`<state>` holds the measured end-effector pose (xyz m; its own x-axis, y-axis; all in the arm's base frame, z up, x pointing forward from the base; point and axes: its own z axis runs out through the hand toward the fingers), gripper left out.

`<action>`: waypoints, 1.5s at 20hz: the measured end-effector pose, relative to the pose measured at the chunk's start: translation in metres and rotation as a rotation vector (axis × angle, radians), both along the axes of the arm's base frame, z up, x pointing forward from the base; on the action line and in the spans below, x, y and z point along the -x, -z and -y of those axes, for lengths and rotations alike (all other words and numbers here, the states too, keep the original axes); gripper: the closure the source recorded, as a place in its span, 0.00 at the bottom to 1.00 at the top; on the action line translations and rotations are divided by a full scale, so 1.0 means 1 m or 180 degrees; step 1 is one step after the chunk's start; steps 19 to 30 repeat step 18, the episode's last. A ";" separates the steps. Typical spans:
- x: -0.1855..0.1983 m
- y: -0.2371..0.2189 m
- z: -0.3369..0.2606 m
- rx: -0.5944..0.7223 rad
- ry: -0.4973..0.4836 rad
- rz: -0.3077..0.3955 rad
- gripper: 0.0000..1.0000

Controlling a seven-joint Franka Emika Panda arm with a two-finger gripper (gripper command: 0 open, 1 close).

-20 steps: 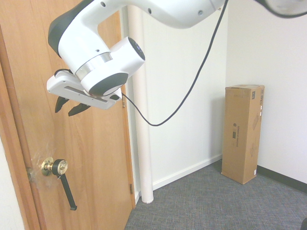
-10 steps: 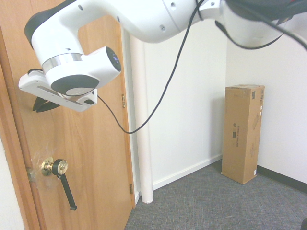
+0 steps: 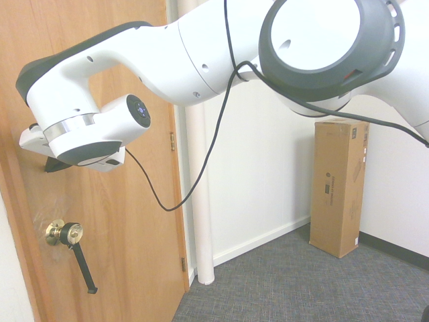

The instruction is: Close the door

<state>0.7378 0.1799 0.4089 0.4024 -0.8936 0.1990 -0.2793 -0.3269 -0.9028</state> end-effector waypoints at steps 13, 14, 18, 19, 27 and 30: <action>0.072 -0.055 0.174 0.0397 -0.0147 -0.1145 1.00; 0.084 -0.050 0.185 0.0468 -0.0143 -0.1328 1.00; 0.144 -0.026 0.225 0.0775 -0.0160 -0.2095 0.00; 0.144 -0.026 0.225 0.0775 -0.0160 -0.2095 0.00; 0.144 -0.026 0.225 0.0775 -0.0160 -0.2095 0.00; 0.144 -0.026 0.225 0.0775 -0.0160 -0.2095 0.00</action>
